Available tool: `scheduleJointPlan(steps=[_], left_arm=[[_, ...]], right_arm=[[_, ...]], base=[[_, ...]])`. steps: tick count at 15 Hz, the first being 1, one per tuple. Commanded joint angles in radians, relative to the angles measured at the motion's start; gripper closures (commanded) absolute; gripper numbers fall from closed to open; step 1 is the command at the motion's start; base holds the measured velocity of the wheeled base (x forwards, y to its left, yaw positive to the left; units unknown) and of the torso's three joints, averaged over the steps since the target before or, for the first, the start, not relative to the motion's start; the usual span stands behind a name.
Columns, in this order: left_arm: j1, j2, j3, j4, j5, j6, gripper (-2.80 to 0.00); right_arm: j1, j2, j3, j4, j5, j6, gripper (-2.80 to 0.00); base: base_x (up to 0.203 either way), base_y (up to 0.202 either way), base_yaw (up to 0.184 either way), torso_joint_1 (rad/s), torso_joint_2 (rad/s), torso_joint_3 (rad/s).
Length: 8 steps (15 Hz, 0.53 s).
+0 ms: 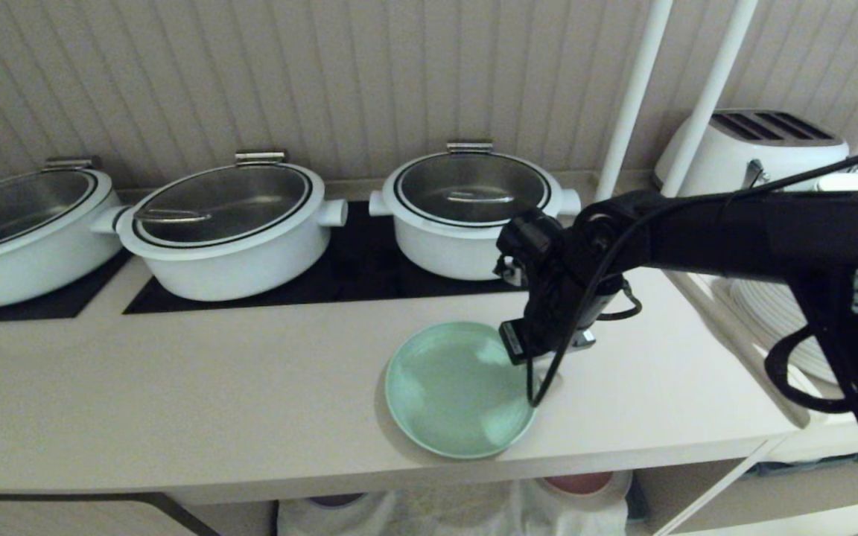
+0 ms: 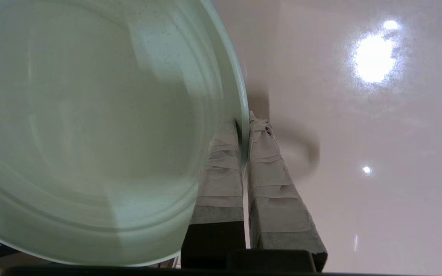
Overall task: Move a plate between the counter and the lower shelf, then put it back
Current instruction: Pick up the plate
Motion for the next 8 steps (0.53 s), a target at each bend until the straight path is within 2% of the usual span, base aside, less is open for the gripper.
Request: scheduleJointPlan(steps=[1, 8], left_arm=[[0.000, 0.000, 0.000, 0.001, 0.000, 0.000, 0.00], [0.000, 0.000, 0.000, 0.001, 0.000, 0.000, 0.00]], right_arm=[[0.000, -0.003, 0.000, 0.008, -0.002, 0.002, 0.00], [-0.007, -0.023, 0.011, 0.016, 0.000, 0.005, 0.00]], base=[[0.000, 0.000, 0.000, 0.000, 0.00, 0.000], [0.000, 0.000, 0.000, 0.000, 0.00, 0.000]])
